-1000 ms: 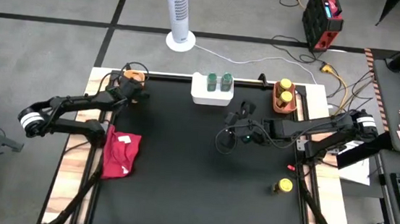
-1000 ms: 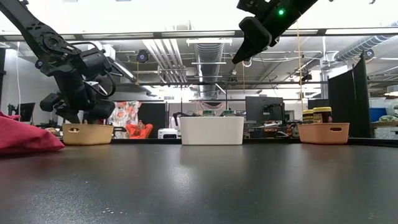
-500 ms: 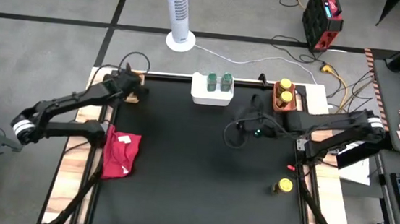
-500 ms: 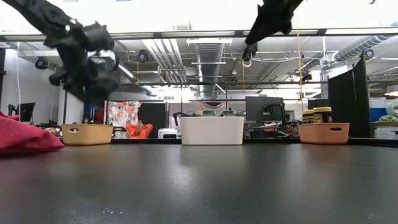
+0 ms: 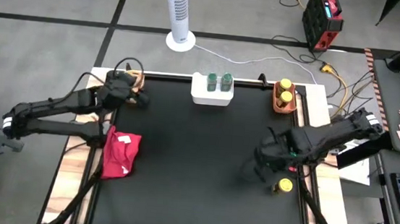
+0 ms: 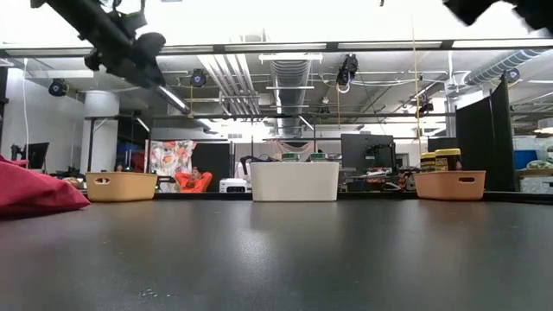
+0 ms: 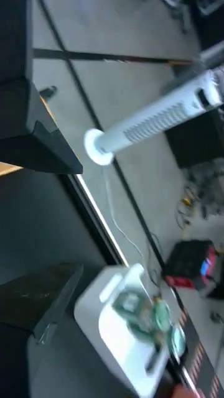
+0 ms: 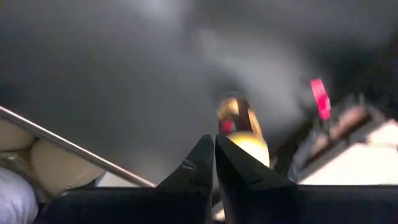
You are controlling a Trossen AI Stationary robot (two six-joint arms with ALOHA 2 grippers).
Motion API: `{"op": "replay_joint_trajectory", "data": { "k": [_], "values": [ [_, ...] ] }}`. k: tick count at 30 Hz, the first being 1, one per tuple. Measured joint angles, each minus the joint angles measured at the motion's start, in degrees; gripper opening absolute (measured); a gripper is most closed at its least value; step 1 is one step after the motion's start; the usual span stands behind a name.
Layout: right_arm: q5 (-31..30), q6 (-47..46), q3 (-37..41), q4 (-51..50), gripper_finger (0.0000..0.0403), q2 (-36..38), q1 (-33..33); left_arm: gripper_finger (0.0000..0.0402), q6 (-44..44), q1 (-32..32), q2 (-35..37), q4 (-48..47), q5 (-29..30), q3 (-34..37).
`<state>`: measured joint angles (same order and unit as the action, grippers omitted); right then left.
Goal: Sort spices by type
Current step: Put the dark brown spice bottle into the orange bin
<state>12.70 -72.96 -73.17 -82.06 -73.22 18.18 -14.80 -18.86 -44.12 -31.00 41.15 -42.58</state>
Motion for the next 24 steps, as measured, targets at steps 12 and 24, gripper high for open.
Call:
{"op": "replay_joint_trajectory", "data": {
  "k": [12,24],
  "values": [
    [-1.8,-29.6,1.3,-3.5,0.0009,0.8,19.7,0.0226,0.9,9.4,3.0,0.0,1.9,0.0],
    [-7.6,-35.0,4.4,-3.1,0.017,3.3,21.9,0.0226,0.8,9.5,2.1,2.2,4.0,2.1]
  ]
}}
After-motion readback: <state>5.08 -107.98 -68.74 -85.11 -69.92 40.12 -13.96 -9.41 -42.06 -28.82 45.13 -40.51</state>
